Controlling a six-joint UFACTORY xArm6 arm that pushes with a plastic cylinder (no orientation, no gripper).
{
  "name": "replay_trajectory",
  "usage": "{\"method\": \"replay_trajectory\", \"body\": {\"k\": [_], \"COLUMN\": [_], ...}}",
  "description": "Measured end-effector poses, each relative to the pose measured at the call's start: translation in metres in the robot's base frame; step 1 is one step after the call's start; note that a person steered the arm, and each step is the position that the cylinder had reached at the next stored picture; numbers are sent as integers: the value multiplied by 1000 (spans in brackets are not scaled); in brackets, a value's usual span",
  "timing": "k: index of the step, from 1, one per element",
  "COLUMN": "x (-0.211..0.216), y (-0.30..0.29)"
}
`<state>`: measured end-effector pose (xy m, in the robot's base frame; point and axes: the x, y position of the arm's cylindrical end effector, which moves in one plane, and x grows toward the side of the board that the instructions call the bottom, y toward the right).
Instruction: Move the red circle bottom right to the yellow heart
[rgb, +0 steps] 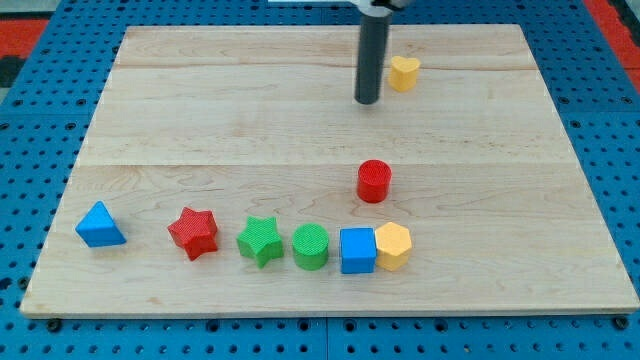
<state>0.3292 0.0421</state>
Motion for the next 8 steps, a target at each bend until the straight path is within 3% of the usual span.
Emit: {"method": "replay_trajectory", "body": {"k": [2,3,4,5,6,7,8], "x": [-36,20,124,184,203,165,147], "y": [81,98,113,64,33,-22,-11]}}
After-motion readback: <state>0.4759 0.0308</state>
